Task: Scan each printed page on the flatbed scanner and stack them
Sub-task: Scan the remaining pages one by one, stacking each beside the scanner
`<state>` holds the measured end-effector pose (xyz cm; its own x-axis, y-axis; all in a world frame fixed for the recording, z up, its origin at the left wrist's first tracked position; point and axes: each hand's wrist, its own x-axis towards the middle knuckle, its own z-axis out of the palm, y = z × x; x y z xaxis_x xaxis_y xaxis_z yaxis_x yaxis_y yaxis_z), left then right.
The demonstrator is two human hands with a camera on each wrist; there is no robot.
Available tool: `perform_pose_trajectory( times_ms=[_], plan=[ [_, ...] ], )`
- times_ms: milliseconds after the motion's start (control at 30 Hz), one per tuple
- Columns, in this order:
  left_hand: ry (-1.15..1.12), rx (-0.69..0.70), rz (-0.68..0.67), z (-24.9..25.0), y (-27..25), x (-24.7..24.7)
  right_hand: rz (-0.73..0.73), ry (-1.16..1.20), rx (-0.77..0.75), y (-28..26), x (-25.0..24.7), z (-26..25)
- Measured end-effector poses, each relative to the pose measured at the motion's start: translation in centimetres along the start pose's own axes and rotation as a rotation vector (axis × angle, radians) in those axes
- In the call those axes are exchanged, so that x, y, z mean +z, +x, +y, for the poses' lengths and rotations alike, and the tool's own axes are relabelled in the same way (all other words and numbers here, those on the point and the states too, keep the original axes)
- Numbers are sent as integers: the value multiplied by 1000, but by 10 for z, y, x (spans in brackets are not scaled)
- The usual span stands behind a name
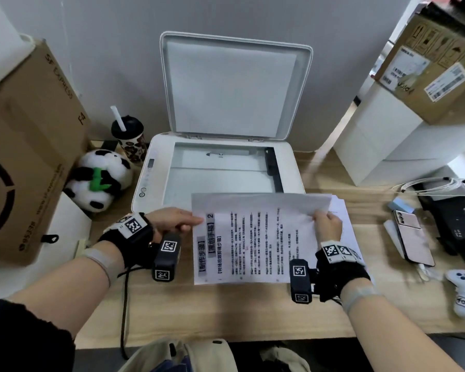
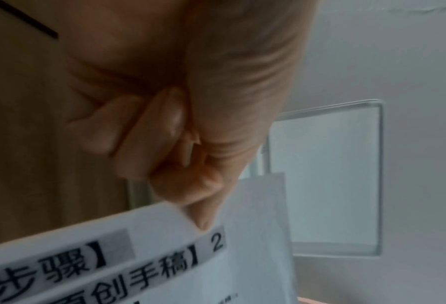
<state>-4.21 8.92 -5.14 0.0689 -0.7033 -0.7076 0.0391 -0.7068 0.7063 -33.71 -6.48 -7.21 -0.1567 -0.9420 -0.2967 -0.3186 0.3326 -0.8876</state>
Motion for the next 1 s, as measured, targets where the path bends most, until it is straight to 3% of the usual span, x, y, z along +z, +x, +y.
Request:
perform_pose_trajectory(
  times_ms=[267,333,400,467,533,600,733,833,1000],
  plan=[
    [-382,472,480,89,-10,-35,96,131,-323,11,18,-96],
    [-504,590,553,104,-17,-39,48,222,-374,8,20,-115],
    [-557,642,581,113,-23,-43,-15,393,-342,6,23,-128],
    [-532,616,621,112,-22,-49,-115,610,-236,7,26,-132],
    [-477,579,663,105,-15,-54,-223,665,-161,11,30,-121],
    [-408,522,691,91,-5,-57,-254,467,-154,14,36,-108],
    [-139,321,696,50,23,-64,-317,-147,-197,22,54,-80],
    [77,249,686,28,38,-63,-337,-348,-176,22,65,-57],
    [347,246,738,21,40,-55,-267,-584,-232,25,76,-43]
  ],
)
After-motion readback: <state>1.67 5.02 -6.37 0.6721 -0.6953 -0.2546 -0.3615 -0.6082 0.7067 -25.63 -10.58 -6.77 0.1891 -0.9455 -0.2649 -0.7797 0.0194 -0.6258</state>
